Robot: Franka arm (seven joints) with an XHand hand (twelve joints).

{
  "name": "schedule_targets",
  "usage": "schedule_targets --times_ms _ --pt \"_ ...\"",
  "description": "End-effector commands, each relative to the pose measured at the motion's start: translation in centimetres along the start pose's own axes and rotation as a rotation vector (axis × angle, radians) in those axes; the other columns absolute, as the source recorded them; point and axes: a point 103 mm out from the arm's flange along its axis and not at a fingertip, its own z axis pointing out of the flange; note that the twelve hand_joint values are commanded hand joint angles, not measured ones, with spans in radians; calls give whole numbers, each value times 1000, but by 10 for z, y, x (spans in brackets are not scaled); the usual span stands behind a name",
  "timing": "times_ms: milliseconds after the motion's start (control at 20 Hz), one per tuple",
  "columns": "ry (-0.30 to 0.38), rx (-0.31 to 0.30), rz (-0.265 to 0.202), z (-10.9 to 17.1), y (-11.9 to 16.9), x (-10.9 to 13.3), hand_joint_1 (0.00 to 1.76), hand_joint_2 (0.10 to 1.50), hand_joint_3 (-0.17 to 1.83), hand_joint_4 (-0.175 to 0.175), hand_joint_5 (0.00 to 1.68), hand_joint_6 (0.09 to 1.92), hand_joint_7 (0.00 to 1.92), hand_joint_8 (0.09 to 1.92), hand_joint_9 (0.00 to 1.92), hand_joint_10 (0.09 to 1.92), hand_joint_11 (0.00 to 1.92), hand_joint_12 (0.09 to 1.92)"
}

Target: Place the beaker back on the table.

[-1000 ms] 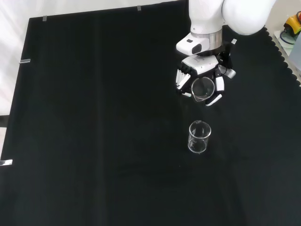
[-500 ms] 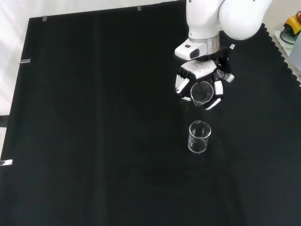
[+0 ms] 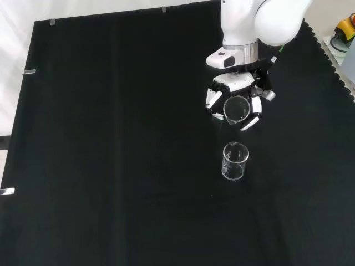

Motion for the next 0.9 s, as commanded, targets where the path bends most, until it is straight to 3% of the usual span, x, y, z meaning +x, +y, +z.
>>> schedule_targets --times_ms 50,400,900 --pt "37 -39 44 10 -5 -16 1376 501 1184 -175 788 1920 1474 1920 1578 1440 1279 1254" --pt "79 -48 100 28 -5 -34 1359 511 1160 -175 783 1920 1470 1920 1571 1384 1286 1199" --pt "111 -135 88 34 -2 -38 1338 546 1047 -175 782 1920 1444 1920 1571 1208 1325 1044"
